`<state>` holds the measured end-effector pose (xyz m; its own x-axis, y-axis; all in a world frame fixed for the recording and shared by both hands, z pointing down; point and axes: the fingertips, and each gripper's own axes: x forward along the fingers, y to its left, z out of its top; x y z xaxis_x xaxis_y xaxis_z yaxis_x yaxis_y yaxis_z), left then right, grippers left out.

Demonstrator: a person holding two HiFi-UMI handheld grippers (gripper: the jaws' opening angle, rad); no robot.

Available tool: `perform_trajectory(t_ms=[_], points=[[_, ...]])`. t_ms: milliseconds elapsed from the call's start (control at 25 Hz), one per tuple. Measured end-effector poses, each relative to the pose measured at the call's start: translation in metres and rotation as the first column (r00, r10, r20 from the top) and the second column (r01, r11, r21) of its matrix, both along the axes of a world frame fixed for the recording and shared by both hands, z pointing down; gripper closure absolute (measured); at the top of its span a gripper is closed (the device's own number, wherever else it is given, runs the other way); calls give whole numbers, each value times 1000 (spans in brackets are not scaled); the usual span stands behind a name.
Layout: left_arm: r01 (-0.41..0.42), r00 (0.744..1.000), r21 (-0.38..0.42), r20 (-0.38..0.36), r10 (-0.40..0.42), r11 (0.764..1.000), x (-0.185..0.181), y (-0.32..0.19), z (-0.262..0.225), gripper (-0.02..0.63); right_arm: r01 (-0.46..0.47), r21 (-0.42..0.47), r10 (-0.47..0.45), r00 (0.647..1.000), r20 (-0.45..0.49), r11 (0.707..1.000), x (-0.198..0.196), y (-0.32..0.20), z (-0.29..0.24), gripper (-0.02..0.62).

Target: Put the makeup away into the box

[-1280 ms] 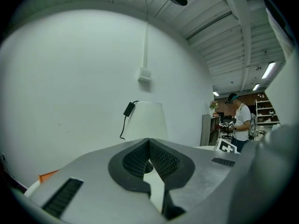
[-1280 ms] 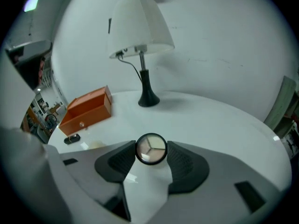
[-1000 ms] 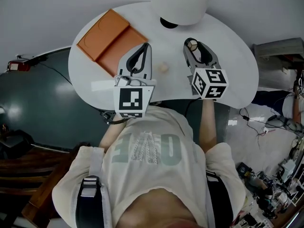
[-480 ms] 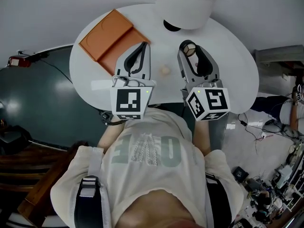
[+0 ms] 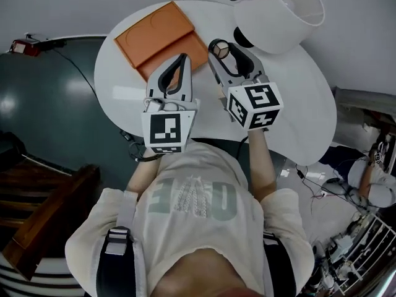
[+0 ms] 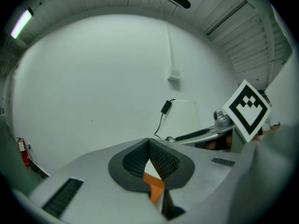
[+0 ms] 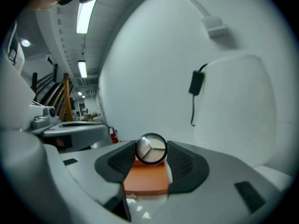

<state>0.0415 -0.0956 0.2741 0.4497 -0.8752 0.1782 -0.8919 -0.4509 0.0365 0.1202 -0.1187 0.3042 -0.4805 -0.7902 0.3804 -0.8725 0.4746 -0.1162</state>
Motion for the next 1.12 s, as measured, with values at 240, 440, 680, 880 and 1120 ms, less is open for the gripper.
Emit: perform_trajectory(t_ms=[240,440,680,880,1120], points=[[161,987,-59,35,-159,985,-49,-18,46,598,221,-242,-261,954,-145,945,-55,-41,96,379],[240,971,-96,15,-239,966,-74,-37,73,598,307,-390,-432,856,-285,868,-76,-59,152,379],[290,955,-116,-28,-295,950,-89,-51,85,598,332,-505,-548,749,-372,796,-97,-67,181,379],[290,955,-134,-26,-296,948,-93,-54,94,598,294,-559,-576,692,-435,775,-106,-65,197,379],[316,946,-152,-29,-324,936,-106,-53,102,598,261,-608,-599,657,-457,750,-112,-60,215,379]])
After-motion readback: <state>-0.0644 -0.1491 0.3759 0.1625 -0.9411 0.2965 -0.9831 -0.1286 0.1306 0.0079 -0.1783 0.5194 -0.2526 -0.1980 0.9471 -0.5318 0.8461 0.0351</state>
